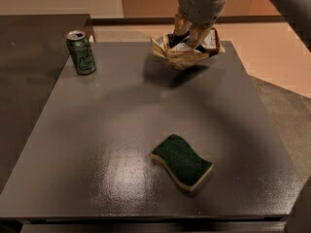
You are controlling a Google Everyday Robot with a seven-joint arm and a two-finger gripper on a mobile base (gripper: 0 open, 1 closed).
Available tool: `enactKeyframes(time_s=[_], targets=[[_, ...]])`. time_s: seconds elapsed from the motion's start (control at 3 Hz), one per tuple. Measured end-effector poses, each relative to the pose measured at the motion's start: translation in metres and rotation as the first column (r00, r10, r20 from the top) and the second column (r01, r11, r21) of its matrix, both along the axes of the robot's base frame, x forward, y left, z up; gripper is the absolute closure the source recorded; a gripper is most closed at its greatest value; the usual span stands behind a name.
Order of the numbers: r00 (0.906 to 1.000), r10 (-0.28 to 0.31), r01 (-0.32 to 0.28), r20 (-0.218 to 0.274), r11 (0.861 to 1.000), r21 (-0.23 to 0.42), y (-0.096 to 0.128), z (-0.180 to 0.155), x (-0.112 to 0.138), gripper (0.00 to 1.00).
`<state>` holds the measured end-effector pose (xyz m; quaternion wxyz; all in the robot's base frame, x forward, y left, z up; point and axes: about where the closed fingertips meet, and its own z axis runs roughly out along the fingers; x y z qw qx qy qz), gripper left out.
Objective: Pick brown chip bag
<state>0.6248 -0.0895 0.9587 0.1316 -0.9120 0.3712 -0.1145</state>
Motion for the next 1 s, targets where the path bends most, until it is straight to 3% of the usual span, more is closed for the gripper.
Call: enactKeyframes(time_s=[0.67, 1.0], targets=[[0.9973, 0.030, -0.036, 0.067, 0.995, 0.091, 0.020, 0.065, -0.007, 1.00], [0.9965, 0.030, -0.038, 0.077, 0.995, 0.097, 0.023, 0.066, -0.004, 1.00]])
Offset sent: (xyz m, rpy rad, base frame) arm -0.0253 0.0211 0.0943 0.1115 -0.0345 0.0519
